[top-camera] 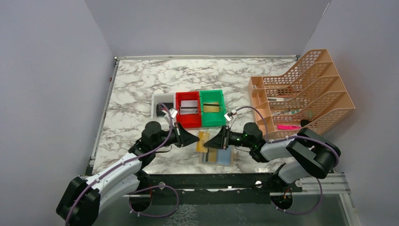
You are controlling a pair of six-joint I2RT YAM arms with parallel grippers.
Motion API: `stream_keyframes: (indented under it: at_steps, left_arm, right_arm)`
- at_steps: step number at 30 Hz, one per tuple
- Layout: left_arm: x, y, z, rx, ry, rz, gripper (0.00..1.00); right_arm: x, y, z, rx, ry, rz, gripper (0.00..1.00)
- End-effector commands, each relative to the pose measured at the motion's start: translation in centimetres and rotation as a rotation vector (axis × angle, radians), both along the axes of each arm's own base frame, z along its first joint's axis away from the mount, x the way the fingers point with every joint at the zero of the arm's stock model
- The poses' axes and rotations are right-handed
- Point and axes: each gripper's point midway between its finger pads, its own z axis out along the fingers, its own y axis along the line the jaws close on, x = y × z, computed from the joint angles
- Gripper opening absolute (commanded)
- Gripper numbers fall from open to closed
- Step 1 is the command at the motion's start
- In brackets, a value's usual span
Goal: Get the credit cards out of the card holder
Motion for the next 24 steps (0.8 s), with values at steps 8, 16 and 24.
stream_keyframes:
  at_steps: [8, 16, 24]
  left_arm:
    - [-0.3, -0.2, 0.9, -0.038, -0.028, -0.03, 0.0]
    - [0.5, 0.6, 0.5, 0.0, -0.043, 0.042, 0.67]
    - [4.6, 7.2, -0.7, 0.48, 0.0, 0.372, 0.82]
  right_arm:
    - [-0.4, 0.1, 2.8, 0.122, -0.061, 0.022, 0.11]
    - [0.5, -0.5, 1.8, 0.037, -0.079, -0.041, 0.02]
    - [7.5, -4.7, 1.0, -0.413, -0.256, -0.382, 0.02]
